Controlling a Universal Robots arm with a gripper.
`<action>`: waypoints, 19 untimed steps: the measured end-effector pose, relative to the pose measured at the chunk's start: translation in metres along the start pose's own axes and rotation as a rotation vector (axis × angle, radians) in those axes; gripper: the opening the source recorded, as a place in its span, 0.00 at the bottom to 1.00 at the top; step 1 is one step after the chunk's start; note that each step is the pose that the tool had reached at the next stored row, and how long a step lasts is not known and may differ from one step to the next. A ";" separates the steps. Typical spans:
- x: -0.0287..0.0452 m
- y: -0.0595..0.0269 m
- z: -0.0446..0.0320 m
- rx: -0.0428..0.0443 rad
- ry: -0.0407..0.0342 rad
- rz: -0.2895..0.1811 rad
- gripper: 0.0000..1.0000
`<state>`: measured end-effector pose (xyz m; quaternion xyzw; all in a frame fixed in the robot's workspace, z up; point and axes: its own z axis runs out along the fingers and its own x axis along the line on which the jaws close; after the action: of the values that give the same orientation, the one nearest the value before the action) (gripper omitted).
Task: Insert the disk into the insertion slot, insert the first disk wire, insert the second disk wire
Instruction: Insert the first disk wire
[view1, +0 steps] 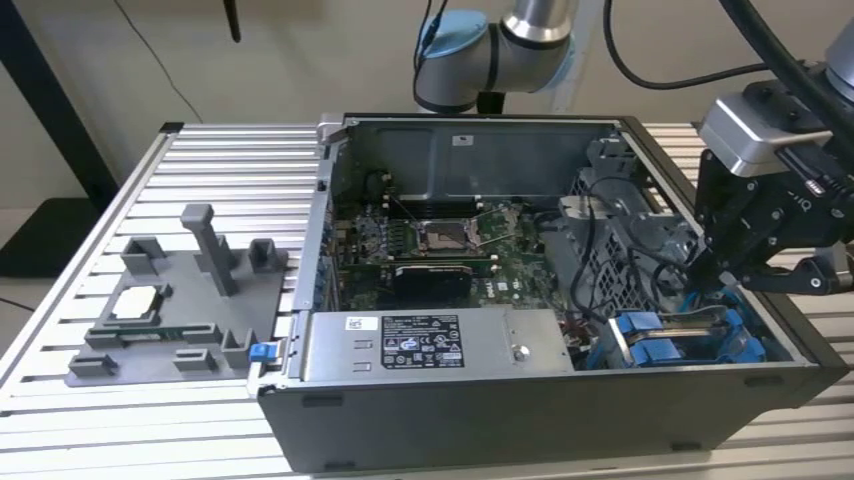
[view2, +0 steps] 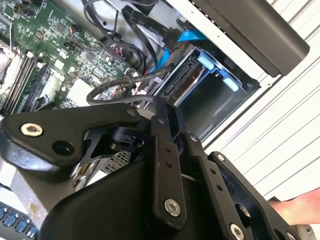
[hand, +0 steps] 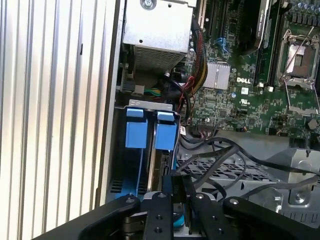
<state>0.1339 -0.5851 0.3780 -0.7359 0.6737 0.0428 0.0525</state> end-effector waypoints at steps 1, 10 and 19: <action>0.0000 0.0000 0.0000 0.0000 0.0000 0.000 0.00; 0.0046 -0.0089 0.0066 -0.0200 -0.0025 0.003 0.00; 0.0086 -0.0198 0.0181 -0.0254 -0.0062 0.006 0.00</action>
<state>0.1544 -0.5894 0.3593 -0.7344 0.6751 0.0538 0.0451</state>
